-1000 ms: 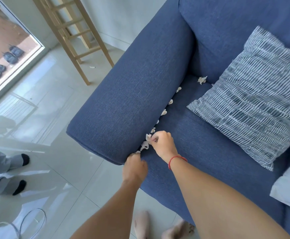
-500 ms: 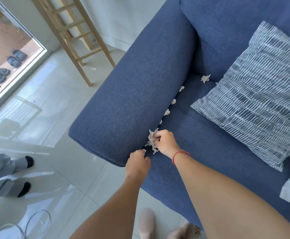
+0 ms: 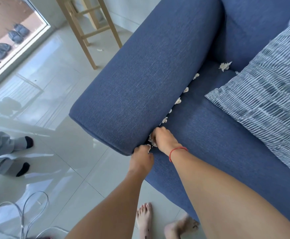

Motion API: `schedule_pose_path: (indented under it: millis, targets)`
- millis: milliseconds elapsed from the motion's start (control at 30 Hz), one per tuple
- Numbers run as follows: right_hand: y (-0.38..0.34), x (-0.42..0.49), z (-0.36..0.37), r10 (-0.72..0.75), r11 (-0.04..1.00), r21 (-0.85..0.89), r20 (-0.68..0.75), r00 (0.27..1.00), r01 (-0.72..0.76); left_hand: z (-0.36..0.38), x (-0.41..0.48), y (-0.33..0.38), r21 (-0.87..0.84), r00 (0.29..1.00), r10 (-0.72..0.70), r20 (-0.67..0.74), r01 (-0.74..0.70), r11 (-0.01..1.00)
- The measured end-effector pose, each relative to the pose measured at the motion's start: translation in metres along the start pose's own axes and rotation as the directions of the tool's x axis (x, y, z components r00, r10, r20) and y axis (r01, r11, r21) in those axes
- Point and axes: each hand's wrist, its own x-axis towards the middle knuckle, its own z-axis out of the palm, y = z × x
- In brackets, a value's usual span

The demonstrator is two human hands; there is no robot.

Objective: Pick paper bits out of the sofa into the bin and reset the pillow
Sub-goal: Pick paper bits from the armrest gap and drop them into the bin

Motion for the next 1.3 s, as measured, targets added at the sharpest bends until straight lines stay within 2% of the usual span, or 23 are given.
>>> schedule_pose_path:
  millis: [167, 267, 400, 500, 800, 1000, 1133, 1300]
  targets:
    - [0.007, -0.002, -0.002, 0.090, 0.944, 0.319, -0.008, 0.996, -0.082, -0.003, 0.000, 0.005, -0.022, 1.000, -0.015, -0.011, 0.014, 1.000]
    - [0.013, -0.008, -0.006, 0.127, 0.896, 0.432, -0.035, 0.991, -0.100, -0.005, -0.002, 0.005, -0.047, 1.000, -0.028, -0.006, 0.027, 0.999]
    - [0.020, -0.018, -0.021, 0.157, 0.891, 0.445, -0.107, 0.982, -0.094, -0.009, -0.007, 0.010, -0.055, 0.999, -0.030, -0.027, 0.028, 0.998]
    - [0.022, -0.026, -0.038, 0.228, 0.832, 0.537, -0.105, 0.968, -0.138, -0.015, -0.008, 0.020, -0.073, 0.996, -0.077, -0.042, 0.074, 0.995]
    - [0.022, -0.047, -0.093, 0.192, 0.881, 0.470, -0.250, 0.949, -0.055, -0.050, -0.016, 0.065, -0.160, 0.989, -0.056, -0.135, 0.034, 0.987]
    - [-0.008, -0.052, -0.173, 0.133, 0.858, 0.504, -0.404, 0.905, 0.099, -0.109, 0.000, 0.134, -0.305, 0.948, 0.042, -0.316, -0.143, 0.941]
    - [-0.031, -0.047, -0.218, 0.159, 0.813, 0.566, -0.441, 0.883, 0.136, -0.153, 0.011, 0.158, -0.423, 0.945, 0.013, -0.328, -0.159, 0.892]
    - [-0.073, -0.015, -0.255, 0.185, 0.766, 0.626, -0.431, 0.883, 0.145, -0.210, 0.042, 0.152, -0.496, 0.928, -0.055, -0.368, -0.146, 0.856]
